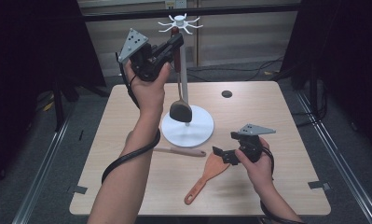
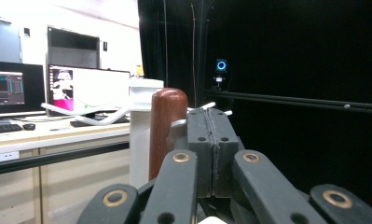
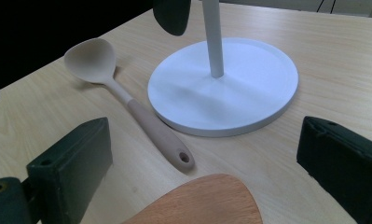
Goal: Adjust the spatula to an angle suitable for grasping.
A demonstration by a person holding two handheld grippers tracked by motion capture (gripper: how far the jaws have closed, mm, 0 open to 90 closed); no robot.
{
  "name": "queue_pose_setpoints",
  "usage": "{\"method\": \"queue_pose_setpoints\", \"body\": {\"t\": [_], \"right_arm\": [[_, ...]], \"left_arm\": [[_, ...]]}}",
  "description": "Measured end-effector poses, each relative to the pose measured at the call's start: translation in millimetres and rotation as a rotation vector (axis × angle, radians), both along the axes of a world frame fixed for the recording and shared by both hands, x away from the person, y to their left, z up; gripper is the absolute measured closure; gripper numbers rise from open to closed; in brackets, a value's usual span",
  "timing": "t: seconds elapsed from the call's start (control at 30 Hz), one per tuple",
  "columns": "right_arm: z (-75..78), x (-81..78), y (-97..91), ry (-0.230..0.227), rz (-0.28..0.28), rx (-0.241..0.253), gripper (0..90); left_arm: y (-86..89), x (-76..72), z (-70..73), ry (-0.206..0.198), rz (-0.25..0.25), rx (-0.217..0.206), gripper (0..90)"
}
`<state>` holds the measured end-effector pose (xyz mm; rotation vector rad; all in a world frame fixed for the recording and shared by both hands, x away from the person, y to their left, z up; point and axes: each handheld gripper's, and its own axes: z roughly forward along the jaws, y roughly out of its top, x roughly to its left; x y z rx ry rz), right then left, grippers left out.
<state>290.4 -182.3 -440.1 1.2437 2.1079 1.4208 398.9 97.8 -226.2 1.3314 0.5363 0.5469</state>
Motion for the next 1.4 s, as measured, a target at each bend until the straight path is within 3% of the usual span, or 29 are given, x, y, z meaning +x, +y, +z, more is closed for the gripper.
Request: {"method": "queue_pose_setpoints", "body": {"t": [0.8,1.2,1.4], "right_arm": [[-1.0,0.5,1.6,0.001,0.008,-0.004,3.2],[-1.0,0.3,2.2,0.004,0.011,-0.002,3.2],[-1.1,0.4,1.7,0.004,0.012,-0.005,3.2]], "left_arm": [[9.8,5.2,-0.8,0.023,0.034,-0.003,89.3],[10.6,4.6,-4.2,0.031,0.023,-0.002,87.3],[13.5,-1.2,-11.5,0.024,-0.007,-0.003,85.0]]}}
